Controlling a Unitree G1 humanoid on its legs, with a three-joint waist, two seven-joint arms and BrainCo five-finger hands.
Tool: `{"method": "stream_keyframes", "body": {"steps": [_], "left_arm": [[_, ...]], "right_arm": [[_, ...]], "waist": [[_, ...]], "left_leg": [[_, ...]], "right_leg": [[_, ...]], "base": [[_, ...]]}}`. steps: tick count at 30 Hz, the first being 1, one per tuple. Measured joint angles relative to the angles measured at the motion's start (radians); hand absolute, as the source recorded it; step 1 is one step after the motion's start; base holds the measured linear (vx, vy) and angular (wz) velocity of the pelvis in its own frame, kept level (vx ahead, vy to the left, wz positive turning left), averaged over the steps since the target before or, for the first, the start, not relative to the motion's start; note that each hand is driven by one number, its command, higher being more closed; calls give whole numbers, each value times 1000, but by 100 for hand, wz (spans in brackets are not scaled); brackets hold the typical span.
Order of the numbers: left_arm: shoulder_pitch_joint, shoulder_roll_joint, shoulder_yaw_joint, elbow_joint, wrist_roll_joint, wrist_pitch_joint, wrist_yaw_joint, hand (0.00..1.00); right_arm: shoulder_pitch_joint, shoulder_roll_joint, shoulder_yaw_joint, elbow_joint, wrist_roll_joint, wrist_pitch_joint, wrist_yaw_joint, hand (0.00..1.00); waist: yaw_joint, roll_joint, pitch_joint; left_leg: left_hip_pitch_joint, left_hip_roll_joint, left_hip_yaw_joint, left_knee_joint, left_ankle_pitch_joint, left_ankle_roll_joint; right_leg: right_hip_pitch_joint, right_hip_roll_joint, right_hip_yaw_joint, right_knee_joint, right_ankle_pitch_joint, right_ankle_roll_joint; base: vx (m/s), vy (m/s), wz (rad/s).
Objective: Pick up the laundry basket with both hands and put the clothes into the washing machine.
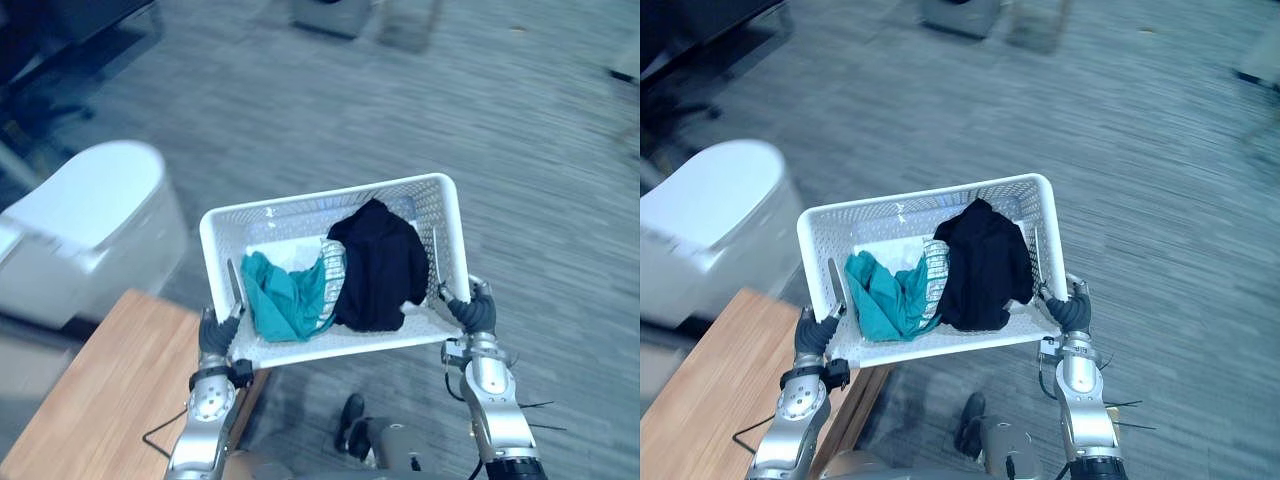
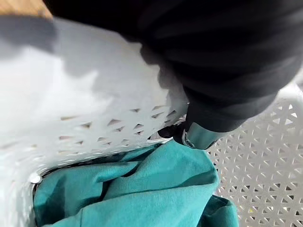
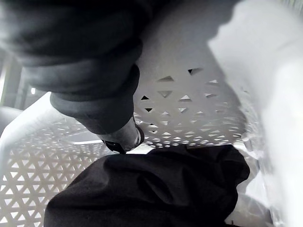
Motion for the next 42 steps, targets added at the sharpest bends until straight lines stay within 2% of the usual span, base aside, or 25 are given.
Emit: {"method": "stream_keyframes", "body": {"steps": [2,4,7,8,9,11,13,14,15,18,21,22,23,25,26,27,29,31,32,33,35,38,40,41,42], "left_arm": [[21,-22,0,0,0,0,0,100],[21,-22,-1,-1,0,0,0,100],[19,-29,0,-7,0,0,0,100],[19,-33,1,-9,1,0,0,100],[19,-36,5,-9,1,0,0,100],[19,-43,7,-9,1,1,0,100],[22,-46,1,-8,1,8,0,100],[24,-42,-2,-8,1,15,0,100],[26,-35,-2,-9,2,26,0,100],[41,-9,-2,-9,2,29,0,100],[35,19,-3,-17,2,28,0,100],[35,22,-4,-15,2,28,-1,100],[34,24,-6,-14,2,28,-1,100],[36,27,-12,-7,5,28,-1,100],[29,13,-23,21,7,29,-1,100],[25,1,-26,28,10,32,-1,100],[-2,-27,-33,39,36,34,-1,100],[12,-48,-25,37,39,38,-2,100],[17,-51,-26,31,38,37,-3,100],[26,-54,-26,10,38,36,-3,100],[31,-49,-26,-12,35,34,-5,100],[44,-51,-26,-47,33,19,-6,100],[45,-54,-26,-52,34,19,-11,100],[45,-61,-26,-55,37,20,-16,100],[41,-55,-25,-53,42,29,-16,100]], "right_arm": [[1,-17,5,-3,0,3,1,100],[1,-27,12,-6,-1,3,3,100],[1,-40,10,-24,-1,4,3,100],[5,-39,10,-24,-1,4,2,100],[9,-32,10,-25,-1,4,1,100],[17,-13,3,-25,-1,4,1,100],[37,1,-14,-20,-1,4,5,100],[43,22,-27,-2,-1,4,13,100],[45,33,-28,26,-2,4,19,100],[41,42,-16,52,-2,3,25,100],[26,38,-11,55,0,-5,36,100],[26,37,-11,55,0,-5,38,100],[32,39,-12,56,0,-3,38,100],[40,37,-12,55,0,-1,38,100],[42,28,-17,58,-1,6,38,100],[44,20,-22,58,-1,9,38,100],[44,10,-44,55,4,12,38,100],[84,8,-38,-4,7,19,36,100],[98,12,-39,-23,11,20,31,100],[119,21,-39,-64,12,19,18,100],[130,27,-39,-102,13,19,13,100],[125,23,-42,-137,19,15,13,100],[114,11,-44,-119,21,8,13,100],[100,1,-47,-89,21,1,13,100],[71,5,-48,-32,21,1,12,100]], "waist": [[25,3,1],[36,9,1],[43,31,-4],[62,29,-5],[69,22,-14],[64,6,-34],[61,-12,-44],[57,-13,-43],[54,-13,-42],[29,11,-38],[6,16,-33],[-1,18,-32],[-20,11,-26],[-49,-20,-28],[-56,3,-33],[-55,23,-41],[-54,77,-41],[-34,96,-32],[-30,99,-30],[-11,97,-23],[13,83,-15],[36,76,-17],[42,68,-17],[62,80,-20],[80,65,-27]], "left_leg": [[-117,-216,-187,-63,-49,-72],[-185,-302,-212,-239,-52,-91],[-222,-377,-222,-634,35,-175],[-207,-388,-217,-671,92,-170],[-196,-405,-207,-678,132,-117],[-188,-428,-192,-656,105,-45],[-147,-478,-178,-647,57,5],[-94,-503,-174,-646,19,19],[-21,-528,-178,-652,-13,30],[157,-527,-204,-725,-61,33],[273,-489,-240,-815,-111,9],[298,-479,-242,-835,-116,-2],[357,-471,-244,-870,-124,-20],[442,-486,-274,-896,-153,-81],[493,-465,-305,-884,-163,-96],[492,-447,-316,-856,-161,-98],[398,-384,-331,-587,-95,-199],[221,-310,-311,-140,305,-263],[168,-276,-291,-16,287,-253],[61,-218,-248,194,210,-199],[-63,-206,-204,260,115,-131],[-252,-245,-138,-18,0,-115],[-277,-327,-137,-443,42,-171],[-270,-344,-144,-689,142,-196],[-258,-377,-126,-670,233,-94]], "right_leg": [[51,9,61,-46,2,-5],[95,12,77,-108,6,2],[147,25,114,-180,0,30],[162,26,137,-188,-10,45],[175,17,162,-187,-37,68],[156,-23,162,-106,-121,108],[82,-88,174,147,-202,205],[9,-127,198,389,-194,301],[-61,-176,200,618,-175,304],[-169,-223,130,761,-223,171],[-311,-165,108,462,-197,168],[-324,-146,117,340,-151,177],[-329,-118,139,58,-11,192],[-332,-123,166,-136,116,191],[-338,-111,185,-62,278,135],[-346,-100,178,-20,295,123],[-351,-70,118,125,211,77],[-217,-37,100,159,79,56],[-169,-26,98,148,53,51],[-67,-8,98,126,4,44],[60,-14,115,79,-59,42],[221,-42,139,-34,-106,75],[304,-88,142,-89,-130,116],[362,-96,163,-145,-143,138],[413,-124,198,-181,-154,155]], "base": [[300,65,-153],[305,84,-97],[326,105,-57],[509,159,-61],[569,177,-38],[527,154,-4],[509,136,11],[584,155,18],[608,148,15],[682,75,11],[617,-35,8],[618,-81,24],[528,-88,28],[709,-146,45],[748,-170,39],[890,-219,24],[798,-208,17],[741,-174,10],[708,-141,-1],[536,-94,1],[652,-62,-1],[794,78,-6],[713,185,-7],[750,237,-41],[757,260,-38]]}}
